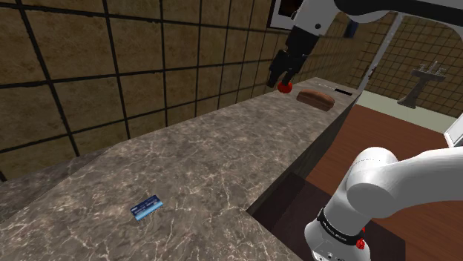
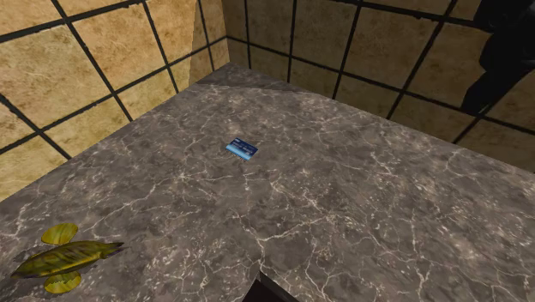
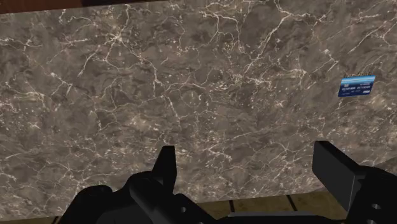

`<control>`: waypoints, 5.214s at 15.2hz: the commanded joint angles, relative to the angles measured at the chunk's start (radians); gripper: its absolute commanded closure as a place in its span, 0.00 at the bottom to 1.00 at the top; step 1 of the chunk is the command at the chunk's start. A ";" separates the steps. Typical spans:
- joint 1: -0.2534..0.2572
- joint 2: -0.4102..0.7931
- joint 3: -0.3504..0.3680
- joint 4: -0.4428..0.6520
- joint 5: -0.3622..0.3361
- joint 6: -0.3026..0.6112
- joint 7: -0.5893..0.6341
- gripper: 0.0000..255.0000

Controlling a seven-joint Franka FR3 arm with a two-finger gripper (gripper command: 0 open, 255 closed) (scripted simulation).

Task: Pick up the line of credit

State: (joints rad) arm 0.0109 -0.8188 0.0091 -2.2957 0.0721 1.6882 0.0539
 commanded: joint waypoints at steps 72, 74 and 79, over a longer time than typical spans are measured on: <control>0.607 1.157 0.023 0.222 0.873 0.895 -1.761 1.00; 0.611 1.137 0.016 0.220 0.854 0.882 -1.737 1.00; 0.618 1.090 0.001 0.221 0.805 0.846 -1.680 1.00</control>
State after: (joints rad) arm 0.6282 0.2795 0.0140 -2.0781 0.8885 2.5432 -1.6390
